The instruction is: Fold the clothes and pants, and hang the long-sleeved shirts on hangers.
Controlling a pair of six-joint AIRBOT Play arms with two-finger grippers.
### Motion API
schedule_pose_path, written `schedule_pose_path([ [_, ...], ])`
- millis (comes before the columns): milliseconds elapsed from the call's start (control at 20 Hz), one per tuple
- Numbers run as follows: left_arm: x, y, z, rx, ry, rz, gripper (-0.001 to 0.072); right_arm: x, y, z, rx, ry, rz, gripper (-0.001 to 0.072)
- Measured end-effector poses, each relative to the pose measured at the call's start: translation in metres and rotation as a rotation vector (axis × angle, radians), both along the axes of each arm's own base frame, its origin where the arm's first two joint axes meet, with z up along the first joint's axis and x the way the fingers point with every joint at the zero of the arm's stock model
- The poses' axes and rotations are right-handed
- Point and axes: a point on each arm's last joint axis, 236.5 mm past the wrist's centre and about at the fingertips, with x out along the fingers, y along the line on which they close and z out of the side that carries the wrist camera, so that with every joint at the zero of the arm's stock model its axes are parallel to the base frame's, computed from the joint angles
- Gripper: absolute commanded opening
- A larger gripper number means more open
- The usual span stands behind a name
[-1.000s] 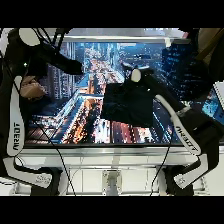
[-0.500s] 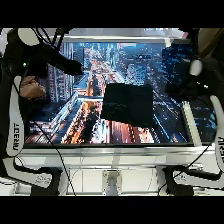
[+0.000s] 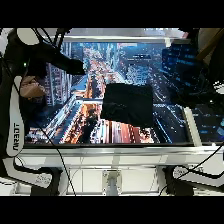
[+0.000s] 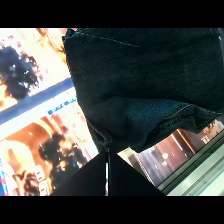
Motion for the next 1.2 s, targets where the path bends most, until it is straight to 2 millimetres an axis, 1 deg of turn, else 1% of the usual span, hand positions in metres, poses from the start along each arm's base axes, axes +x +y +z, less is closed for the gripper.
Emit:
schedule_pose_path([
  [100,0.000,0.000,0.000,-0.005,0.007,0.009,0.0014,-0.002,0.002,-0.012,0.004,0.015,0.012,0.0655],
  [150,0.000,0.000,0.000,-0.007,0.010,0.013,0.0014,-0.004,0.008,-0.020,0.025,0.037,0.026,0.0706],
  [250,0.000,-0.001,0.000,-0.008,0.011,0.015,0.0014,-0.012,0.026,-0.039,0.090,0.102,0.079,0.0706],
  [500,0.000,-0.001,0.001,-0.016,0.023,0.032,0.0014,-0.012,0.086,-0.073,0.255,0.163,0.210,0.0707],
  [650,0.000,-0.001,0.001,-0.016,0.024,0.035,0.0014,-0.012,0.116,-0.088,0.300,0.179,0.272,0.0706],
  [800,0.000,-0.001,0.001,-0.017,0.026,0.037,0.0014,-0.007,0.133,-0.093,0.298,0.159,0.320,0.0683],
  [850,0.000,-0.001,0.001,-0.017,0.026,0.038,0.0014,-0.003,0.137,-0.093,0.289,0.142,0.331,0.0626],
  [900,0.000,-0.001,0.001,-0.017,0.026,0.038,0.0014,0.002,0.140,-0.093,0.278,0.125,0.338,0.0401],
  [950,0.000,-0.001,0.001,-0.017,0.026,0.038,0.0014,0.007,0.141,-0.092,0.269,0.108,0.342,0.0154],
  [1000,0.000,-0.001,0.001,-0.017,0.026,0.038,0.0014,0.013,0.142,-0.089,0.259,0.089,0.348,0.0052],
  [1100,0.000,-0.001,0.001,-0.017,0.026,0.038,0.0014,0.025,0.140,-0.083,0.235,0.050,0.351,0.0045],
  [1200,0.000,-0.001,0.001,-0.017,0.026,0.038,0.0014,0.040,0.132,-0.070,0.221,0.005,0.349,0.0044],
])
